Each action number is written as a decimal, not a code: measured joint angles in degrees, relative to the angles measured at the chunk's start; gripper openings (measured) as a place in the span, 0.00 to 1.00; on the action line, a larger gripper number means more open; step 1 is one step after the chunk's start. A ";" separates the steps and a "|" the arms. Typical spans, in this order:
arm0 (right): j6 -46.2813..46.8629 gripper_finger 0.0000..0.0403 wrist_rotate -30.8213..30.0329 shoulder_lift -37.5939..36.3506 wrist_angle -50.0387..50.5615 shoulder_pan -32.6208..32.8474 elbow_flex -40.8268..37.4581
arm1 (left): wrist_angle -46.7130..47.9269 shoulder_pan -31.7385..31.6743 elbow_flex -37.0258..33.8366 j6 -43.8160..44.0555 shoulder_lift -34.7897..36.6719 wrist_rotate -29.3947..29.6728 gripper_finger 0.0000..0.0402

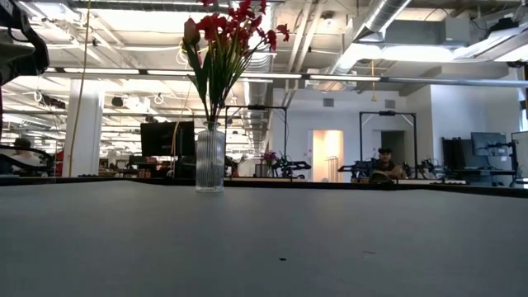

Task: Sort flowers into vase by color
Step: Return to Home Position

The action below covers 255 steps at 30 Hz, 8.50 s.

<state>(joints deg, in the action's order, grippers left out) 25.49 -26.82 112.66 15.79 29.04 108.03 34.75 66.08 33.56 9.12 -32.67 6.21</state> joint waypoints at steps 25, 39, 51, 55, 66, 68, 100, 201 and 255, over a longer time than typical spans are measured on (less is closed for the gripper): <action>3.59 0.66 2.56 -0.12 -4.40 -3.49 0.02 | 45.12 -0.07 18.02 25.34 0.11 3.65 0.34; -2.37 0.66 6.10 -6.45 8.29 -6.77 0.07 | 54.98 -0.07 31.42 29.82 2.18 9.44 0.34; -9.24 0.66 5.32 -8.48 29.84 -12.72 0.02 | 55.45 0.77 29.80 34.88 12.98 49.76 0.24; -10.15 0.66 7.36 -8.86 30.68 -16.18 0.01 | 55.20 1.01 28.36 38.78 16.90 54.52 0.22; -8.95 0.66 -0.86 -17.85 26.30 -12.94 -10.83 | 44.21 12.26 15.51 39.69 19.89 61.21 0.16; -8.62 0.66 -1.80 -20.63 21.35 -11.96 -15.80 | 44.09 13.96 14.66 41.67 19.88 61.18 0.15; -14.77 0.66 10.55 -31.61 -15.42 -20.20 -46.97 | -8.73 15.21 -2.94 -8.85 32.33 30.58 0.00; -15.02 0.06 16.17 -57.43 -58.40 -31.94 -107.71 | -25.29 -32.54 -29.07 -4.91 31.65 31.68 0.00; -6.90 0.11 18.90 -90.09 -18.01 -32.08 -107.67 | -25.17 -32.52 -29.11 -5.67 31.65 31.73 0.00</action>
<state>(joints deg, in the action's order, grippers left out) 18.59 -7.92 22.57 -2.22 -3.05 0.36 9.58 33.56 4.45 3.45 -1.02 37.93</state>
